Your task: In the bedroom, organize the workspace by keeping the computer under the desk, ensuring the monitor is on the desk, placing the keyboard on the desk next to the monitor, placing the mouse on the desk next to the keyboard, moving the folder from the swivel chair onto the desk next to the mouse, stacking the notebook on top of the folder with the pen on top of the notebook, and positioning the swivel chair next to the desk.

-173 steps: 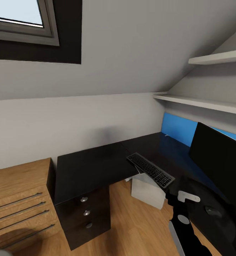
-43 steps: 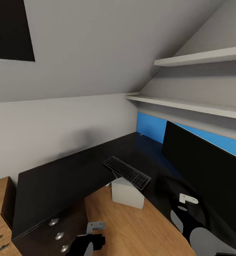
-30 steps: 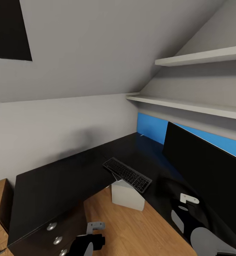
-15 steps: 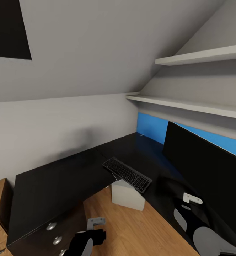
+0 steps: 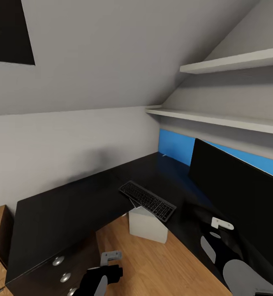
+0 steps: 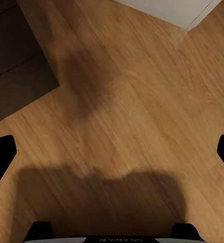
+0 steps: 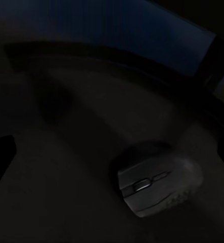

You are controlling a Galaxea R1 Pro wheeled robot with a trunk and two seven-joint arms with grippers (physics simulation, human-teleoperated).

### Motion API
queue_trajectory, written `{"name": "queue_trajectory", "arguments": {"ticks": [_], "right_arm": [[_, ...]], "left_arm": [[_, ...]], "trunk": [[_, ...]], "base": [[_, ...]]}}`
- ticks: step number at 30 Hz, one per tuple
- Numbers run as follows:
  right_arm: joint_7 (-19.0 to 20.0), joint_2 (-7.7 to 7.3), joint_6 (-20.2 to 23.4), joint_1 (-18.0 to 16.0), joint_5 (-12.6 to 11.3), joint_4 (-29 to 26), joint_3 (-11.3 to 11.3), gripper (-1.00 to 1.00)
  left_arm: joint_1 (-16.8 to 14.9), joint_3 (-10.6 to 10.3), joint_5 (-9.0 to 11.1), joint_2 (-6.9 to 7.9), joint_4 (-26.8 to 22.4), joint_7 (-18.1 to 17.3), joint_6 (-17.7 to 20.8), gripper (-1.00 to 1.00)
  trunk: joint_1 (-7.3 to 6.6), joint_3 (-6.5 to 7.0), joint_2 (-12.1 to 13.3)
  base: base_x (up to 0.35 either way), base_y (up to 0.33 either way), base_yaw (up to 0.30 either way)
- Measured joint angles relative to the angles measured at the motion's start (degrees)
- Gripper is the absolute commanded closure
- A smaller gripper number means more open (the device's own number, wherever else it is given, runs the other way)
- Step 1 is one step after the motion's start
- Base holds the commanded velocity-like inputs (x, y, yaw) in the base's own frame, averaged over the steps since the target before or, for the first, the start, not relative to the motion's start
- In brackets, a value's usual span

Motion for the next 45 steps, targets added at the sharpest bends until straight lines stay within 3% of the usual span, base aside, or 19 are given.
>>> {"name": "queue_trajectory", "arguments": {"ticks": [17, 22, 30, 45], "right_arm": [[-0.08, 0.02, 0.18, 0.01, -0.38, 0.05, -0.11, -1.0], [-0.1, -0.09, 2.11, 0.01, -3.55, 0.1, -0.1, -1.0], [-0.08, -0.29, 3.25, -0.01, -4.26, 0.13, -0.1, -1.0], [0.11, -1.47, 5.48, -0.02, -4.57, 0.25, -3.27, -1.0]], "left_arm": [[-0.01, -0.04, -0.01, 0.0, 0.09, 0.0, 0.01, -1.0], [0.0, -0.06, -0.05, -0.03, 0.19, 0.02, 0.0, -1.0], [0.0, -0.07, -0.08, -0.07, 0.26, 0.08, 0.0, -1.0], [0.0, -0.07, -0.08, -0.07, 0.26, 0.02, 0.0, -1.0]], "trunk": [[3.74, -3.06, -6.83], [4.84, -3.96, -8.83], [6.59, -5.4, -12.05], [6.6, -5.4, -12.06]], "base": [[0.0, 0.0, 0.0], [0.0, 0.0, 0.0], [0.0, 0.0, 0.0], [0.0, 0.0, 0.0]]}}
